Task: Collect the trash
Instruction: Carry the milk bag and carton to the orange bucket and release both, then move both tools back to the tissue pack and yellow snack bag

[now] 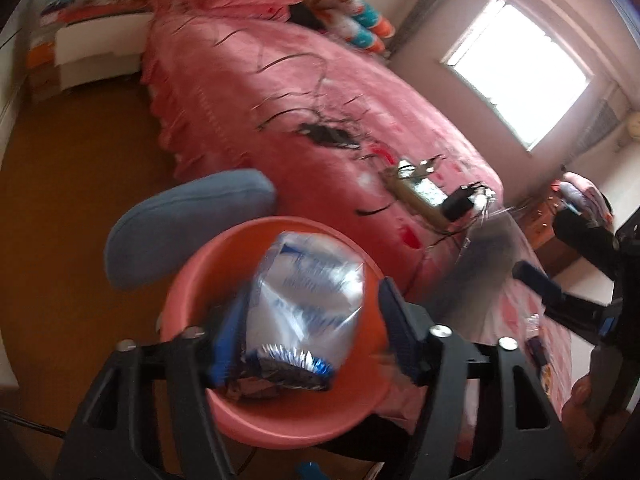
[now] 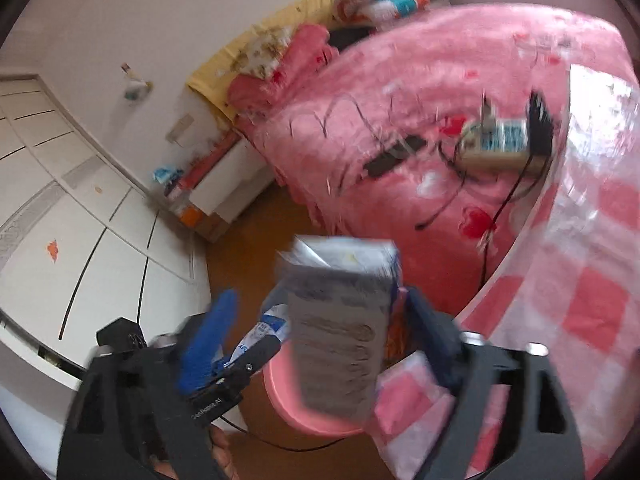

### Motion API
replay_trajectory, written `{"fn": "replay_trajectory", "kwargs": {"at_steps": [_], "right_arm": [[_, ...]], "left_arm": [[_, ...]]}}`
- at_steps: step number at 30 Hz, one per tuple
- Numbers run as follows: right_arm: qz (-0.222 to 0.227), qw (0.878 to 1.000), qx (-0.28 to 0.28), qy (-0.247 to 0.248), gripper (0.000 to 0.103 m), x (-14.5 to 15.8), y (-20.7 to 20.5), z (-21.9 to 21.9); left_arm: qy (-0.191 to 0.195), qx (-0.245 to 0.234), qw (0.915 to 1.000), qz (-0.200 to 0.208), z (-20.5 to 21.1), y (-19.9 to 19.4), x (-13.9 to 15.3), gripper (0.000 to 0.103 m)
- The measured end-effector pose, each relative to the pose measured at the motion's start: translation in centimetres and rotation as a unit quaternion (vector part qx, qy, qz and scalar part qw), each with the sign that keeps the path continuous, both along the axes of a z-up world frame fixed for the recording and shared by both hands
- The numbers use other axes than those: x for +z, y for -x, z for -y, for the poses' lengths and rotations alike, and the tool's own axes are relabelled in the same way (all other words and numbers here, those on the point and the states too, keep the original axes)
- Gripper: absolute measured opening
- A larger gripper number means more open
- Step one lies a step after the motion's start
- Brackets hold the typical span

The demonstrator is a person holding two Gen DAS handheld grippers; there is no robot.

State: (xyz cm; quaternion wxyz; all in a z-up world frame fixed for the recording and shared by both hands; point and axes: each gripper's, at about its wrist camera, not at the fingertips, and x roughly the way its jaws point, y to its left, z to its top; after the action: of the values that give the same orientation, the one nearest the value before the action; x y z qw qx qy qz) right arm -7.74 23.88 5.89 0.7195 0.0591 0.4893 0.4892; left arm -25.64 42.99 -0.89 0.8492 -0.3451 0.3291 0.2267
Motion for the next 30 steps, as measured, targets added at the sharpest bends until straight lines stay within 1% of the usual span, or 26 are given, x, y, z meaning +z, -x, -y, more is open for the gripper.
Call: {"fn": "replay_trajectory", "kwargs": {"at_steps": [2, 3, 8, 14, 21, 24, 30], "right_arm": [[-0.006, 1.0, -0.014, 0.005, 0.09, -0.7, -0.1, 0.7], [-0.001, 1.0, -0.025, 0.009, 0.09, -0.8, -0.2, 1.4], [0.036, 0.996, -0.076, 0.015, 0.091, -0.5, -0.6, 5.4], [0.073, 0.99, -0.118, 0.026, 0.092, -0.4, -1.1, 9.8], [0.108, 0.983, -0.145, 0.043, 0.092, -0.7, -1.0, 13.3], [0.121, 0.979, -0.154, 0.047, 0.094, -0.8, -0.5, 14.6], [0.147, 0.974, -0.166, 0.048, 0.094, -0.5, -0.3, 16.5]], "left_arm": [[-0.005, 0.008, 0.9999, -0.009, -0.3, 0.1, -0.4, 0.074], [-0.006, 0.01, 0.9999, -0.012, -0.4, 0.1, -0.5, 0.076], [-0.009, 0.004, 0.9998, -0.015, -0.3, -0.1, -0.6, 0.076], [-0.015, -0.022, 0.9995, -0.016, 1.4, -0.9, -0.2, 0.077], [-0.03, -0.055, 0.9979, -0.018, 4.1, -2.1, 0.7, 0.077], [-0.034, -0.07, 0.9968, -0.018, 5.3, -2.8, 1.1, 0.078], [-0.052, -0.1, 0.9934, -0.019, 7.9, -4.1, 2.1, 0.081]]}}
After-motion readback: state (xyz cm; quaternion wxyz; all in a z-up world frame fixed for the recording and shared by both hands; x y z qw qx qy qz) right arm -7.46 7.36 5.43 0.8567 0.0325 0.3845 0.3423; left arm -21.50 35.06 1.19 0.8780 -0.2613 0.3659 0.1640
